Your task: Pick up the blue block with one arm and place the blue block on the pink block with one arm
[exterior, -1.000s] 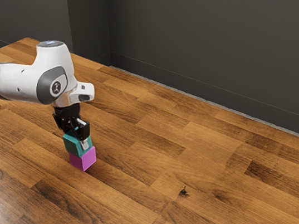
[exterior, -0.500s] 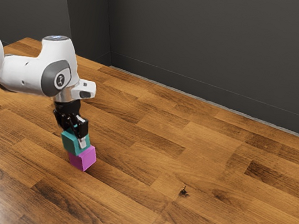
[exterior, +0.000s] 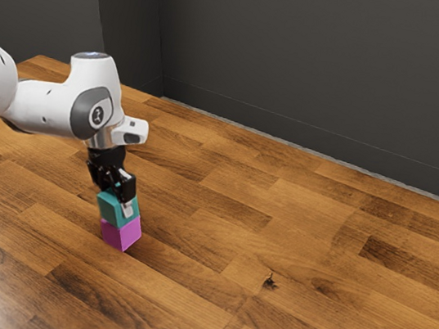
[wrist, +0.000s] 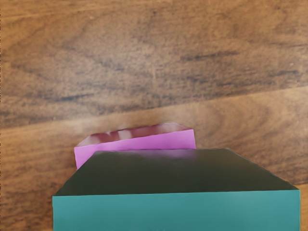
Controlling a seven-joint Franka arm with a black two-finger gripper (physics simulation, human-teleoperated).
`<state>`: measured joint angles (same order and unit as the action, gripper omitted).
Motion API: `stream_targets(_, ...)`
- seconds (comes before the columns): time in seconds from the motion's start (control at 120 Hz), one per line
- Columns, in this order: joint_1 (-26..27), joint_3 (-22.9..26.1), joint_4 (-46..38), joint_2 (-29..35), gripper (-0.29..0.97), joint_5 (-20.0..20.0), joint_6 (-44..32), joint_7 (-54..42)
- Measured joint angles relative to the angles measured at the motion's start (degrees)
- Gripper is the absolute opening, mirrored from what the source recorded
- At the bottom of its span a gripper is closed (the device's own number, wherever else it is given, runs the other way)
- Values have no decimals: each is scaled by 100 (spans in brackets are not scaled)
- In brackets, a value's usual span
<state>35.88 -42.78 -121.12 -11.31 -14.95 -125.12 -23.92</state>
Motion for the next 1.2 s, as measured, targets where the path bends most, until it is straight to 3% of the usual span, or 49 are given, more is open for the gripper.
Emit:
stream_targets(0.4, -168, 137, 103, -111, 21, -85, 38, -103)
stream_targets(0.525, -169, 138, 88, -108, 39, -167, 65, -170)
stream_targets(0.717, -175, 134, 87, -108, 54, -281, 114, -320)
stream_targets(0.958, -89, 115, 137, 374, 62, -273, 194, -448)
stream_targets(1.2, -63, 83, 208, 910, 64, -13, 340, -515)
